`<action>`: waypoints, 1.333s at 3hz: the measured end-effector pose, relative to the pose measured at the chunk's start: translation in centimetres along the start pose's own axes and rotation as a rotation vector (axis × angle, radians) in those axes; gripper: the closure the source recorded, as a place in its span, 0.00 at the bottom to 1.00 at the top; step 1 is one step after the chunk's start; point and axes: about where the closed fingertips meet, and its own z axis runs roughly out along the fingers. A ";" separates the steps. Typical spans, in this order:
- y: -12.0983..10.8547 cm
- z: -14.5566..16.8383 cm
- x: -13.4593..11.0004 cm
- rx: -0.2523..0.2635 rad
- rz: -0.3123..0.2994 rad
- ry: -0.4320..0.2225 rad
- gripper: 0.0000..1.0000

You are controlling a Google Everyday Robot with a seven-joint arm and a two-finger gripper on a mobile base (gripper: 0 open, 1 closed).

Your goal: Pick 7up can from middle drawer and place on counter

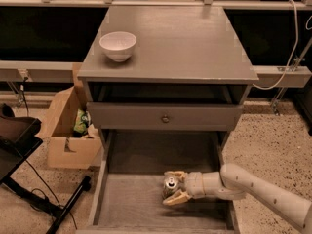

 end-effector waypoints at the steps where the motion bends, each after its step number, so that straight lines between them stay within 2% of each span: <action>1: 0.5 0.6 1.0 -0.011 0.059 -0.004 0.49; 2: -1.6 -2.7 -2.6 0.013 0.134 -0.057 0.72; 3: -5.1 -8.7 -9.1 0.043 0.194 -0.109 0.96; 4: -10.8 -19.5 -22.9 0.089 0.200 -0.171 1.00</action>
Offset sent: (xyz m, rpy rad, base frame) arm 0.0414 -0.0513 0.1153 0.1607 0.1933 -0.1192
